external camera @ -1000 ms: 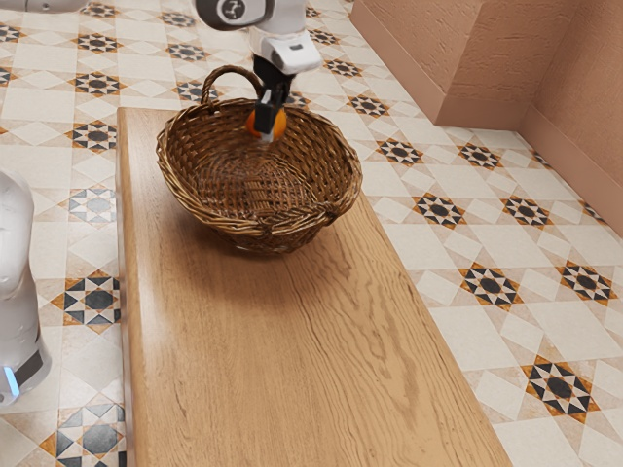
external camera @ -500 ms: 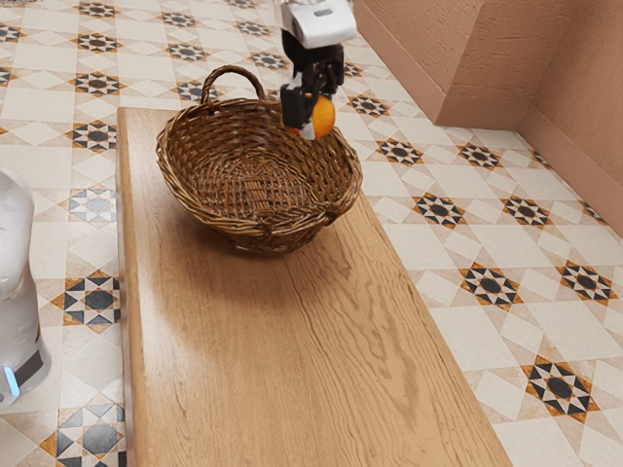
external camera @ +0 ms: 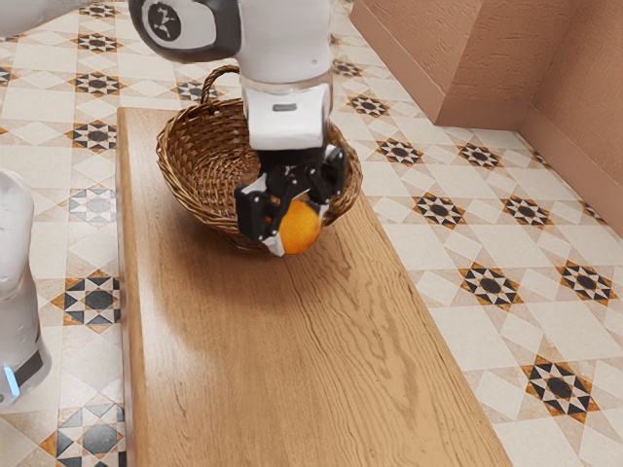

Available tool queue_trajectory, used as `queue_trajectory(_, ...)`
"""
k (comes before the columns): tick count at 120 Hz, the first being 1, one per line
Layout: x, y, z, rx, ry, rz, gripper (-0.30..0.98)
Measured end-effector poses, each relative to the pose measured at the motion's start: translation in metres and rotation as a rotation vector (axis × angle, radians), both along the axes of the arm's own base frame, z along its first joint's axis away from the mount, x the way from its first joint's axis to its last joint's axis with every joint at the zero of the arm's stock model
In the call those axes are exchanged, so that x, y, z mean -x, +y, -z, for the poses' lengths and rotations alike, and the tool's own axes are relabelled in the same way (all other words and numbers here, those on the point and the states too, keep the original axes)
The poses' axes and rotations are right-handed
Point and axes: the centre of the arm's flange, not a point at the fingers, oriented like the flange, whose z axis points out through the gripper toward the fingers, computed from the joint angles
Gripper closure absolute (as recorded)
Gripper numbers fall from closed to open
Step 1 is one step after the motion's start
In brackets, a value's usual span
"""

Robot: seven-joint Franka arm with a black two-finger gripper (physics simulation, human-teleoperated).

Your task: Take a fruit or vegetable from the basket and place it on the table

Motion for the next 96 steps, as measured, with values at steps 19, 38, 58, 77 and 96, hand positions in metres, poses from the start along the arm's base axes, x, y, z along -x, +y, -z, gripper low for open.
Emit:
queue_trajectory(19, 0.015, -0.036, 0.021, -0.017, 0.04, 0.051, 0.42)
queue_trajectory(38, -0.013, -0.034, 0.083, -0.051, 0.152, 0.021, 0.42)
queue_trajectory(58, -0.031, -0.025, 0.139, -0.075, 0.222, -0.021, 0.42)
queue_trajectory(77, -0.042, -0.016, 0.169, -0.074, 0.243, -0.058, 0.42)
queue_trajectory(96, -0.049, -0.013, 0.173, -0.057, 0.242, -0.086, 0.21)
